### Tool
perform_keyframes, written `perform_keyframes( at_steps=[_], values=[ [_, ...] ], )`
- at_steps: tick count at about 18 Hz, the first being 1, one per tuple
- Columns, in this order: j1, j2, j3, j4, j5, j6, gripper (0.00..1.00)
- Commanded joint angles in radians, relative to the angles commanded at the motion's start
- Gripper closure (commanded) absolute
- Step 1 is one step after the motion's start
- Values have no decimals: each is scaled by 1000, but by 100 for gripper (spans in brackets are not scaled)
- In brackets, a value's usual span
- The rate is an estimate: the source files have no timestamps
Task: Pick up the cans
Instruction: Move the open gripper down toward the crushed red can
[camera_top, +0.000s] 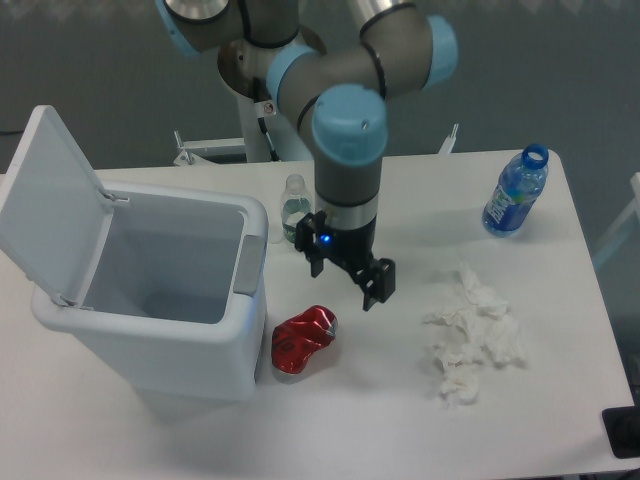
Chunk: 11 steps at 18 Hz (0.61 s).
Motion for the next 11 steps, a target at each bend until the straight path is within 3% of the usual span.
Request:
perform_keyframes(
  at_steps=[11],
  values=[
    [0,-81,-14,3,-2,-5,0]
  ],
)
